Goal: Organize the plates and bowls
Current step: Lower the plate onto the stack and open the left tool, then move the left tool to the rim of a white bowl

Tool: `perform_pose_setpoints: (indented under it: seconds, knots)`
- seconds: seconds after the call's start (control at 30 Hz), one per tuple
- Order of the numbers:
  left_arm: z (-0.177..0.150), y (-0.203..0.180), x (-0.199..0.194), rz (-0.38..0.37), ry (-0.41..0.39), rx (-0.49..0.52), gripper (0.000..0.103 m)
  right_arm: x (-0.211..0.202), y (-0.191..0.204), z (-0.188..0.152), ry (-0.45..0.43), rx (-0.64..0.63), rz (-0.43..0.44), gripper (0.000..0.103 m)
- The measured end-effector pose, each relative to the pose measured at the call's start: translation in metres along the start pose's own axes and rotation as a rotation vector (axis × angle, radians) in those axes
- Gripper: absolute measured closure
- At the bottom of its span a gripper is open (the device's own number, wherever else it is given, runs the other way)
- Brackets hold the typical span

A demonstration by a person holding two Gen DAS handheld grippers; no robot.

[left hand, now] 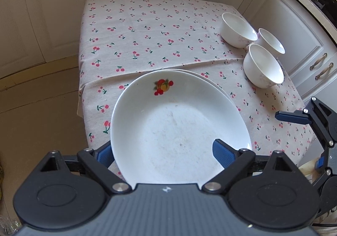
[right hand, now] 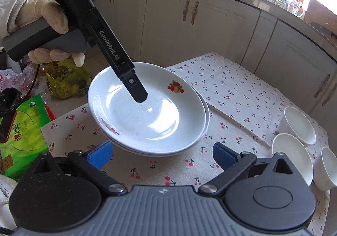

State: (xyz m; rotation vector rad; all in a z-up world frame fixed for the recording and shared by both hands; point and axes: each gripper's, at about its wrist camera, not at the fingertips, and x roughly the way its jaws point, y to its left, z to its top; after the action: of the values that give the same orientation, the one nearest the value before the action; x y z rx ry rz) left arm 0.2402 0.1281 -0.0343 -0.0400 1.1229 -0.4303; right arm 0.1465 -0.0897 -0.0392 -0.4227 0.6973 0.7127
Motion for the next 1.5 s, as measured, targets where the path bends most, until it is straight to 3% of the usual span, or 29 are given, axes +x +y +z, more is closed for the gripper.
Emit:
perform_pose_setpoints:
  seconds: [0.33, 0.43, 0.73, 0.97, 1.2, 1.5]
  knots:
    - [-0.006, -0.003, 0.001, 0.056, 0.012, 0.016, 0.008, -0.006, -0.016, -0.016, -0.006, 0.082, -0.087, 0.0]
    - [-0.012, 0.001, 0.002, 0.038, 0.001, 0.005, 0.008, -0.01, -0.022, -0.022, -0.012, 0.118, -0.103, 0.0]
    - [-0.019, -0.036, -0.021, 0.064, -0.184, 0.157, 0.008, -0.021, -0.045, -0.044, -0.041, 0.257, -0.216, 0.0]
    - [-0.015, -0.083, -0.013, 0.07, -0.253, 0.291, 0.008, -0.029, -0.068, -0.06, -0.064, 0.335, -0.3, 0.0]
    - [0.014, -0.128, 0.015, 0.011, -0.26, 0.35, 0.008, -0.025, -0.09, -0.068, -0.059, 0.297, -0.417, 0.0]
    - [0.062, -0.182, 0.065, -0.054, -0.221, 0.429, 0.008, -0.009, -0.12, -0.076, -0.08, 0.354, -0.401, 0.0]
